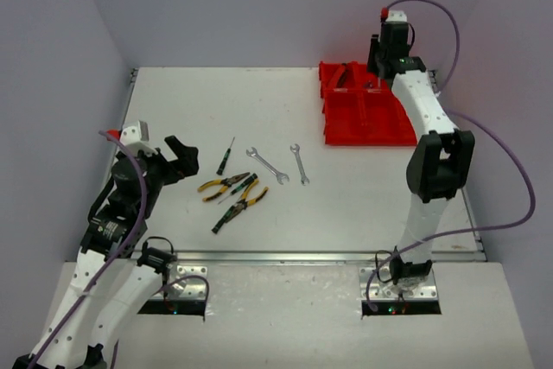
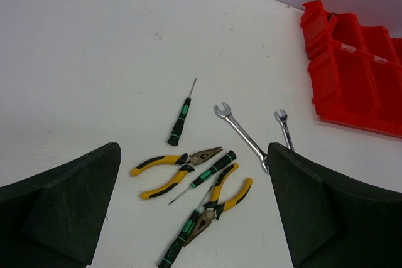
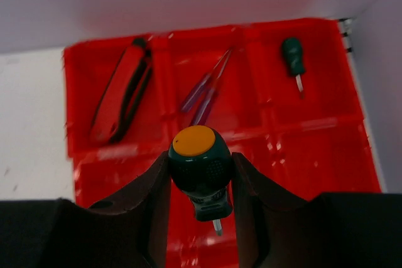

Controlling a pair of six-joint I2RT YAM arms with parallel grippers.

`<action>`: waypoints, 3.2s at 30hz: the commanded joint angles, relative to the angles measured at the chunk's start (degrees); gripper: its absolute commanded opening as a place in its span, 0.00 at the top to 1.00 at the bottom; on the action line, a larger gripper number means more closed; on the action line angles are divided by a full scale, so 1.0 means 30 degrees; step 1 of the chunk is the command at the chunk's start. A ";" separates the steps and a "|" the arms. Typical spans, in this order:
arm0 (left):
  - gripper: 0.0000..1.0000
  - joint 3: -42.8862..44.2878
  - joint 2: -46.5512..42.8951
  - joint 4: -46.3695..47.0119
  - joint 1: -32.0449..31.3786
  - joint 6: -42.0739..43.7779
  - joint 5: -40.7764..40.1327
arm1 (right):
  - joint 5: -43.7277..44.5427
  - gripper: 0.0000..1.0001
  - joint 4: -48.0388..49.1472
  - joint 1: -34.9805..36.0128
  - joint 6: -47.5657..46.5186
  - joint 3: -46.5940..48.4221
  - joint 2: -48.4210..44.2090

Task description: Sort the tools into containers

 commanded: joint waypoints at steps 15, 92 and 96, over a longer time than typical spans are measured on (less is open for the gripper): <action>0.00 -0.0141 0.0350 0.1128 -0.0616 0.0389 0.0750 | 0.4845 0.95 0.7325 -0.3527 -0.0042 0.5789 0.6786; 0.65 0.9260 2.7675 -0.0246 0.0266 0.0328 0.2039 | -1.2819 0.01 -0.1959 0.6696 0.2626 -2.2435 -2.5044; 0.88 0.8744 2.8073 0.0124 0.0253 0.0061 0.2055 | -1.2478 0.01 -0.1532 0.6668 0.3007 -2.2508 -2.4778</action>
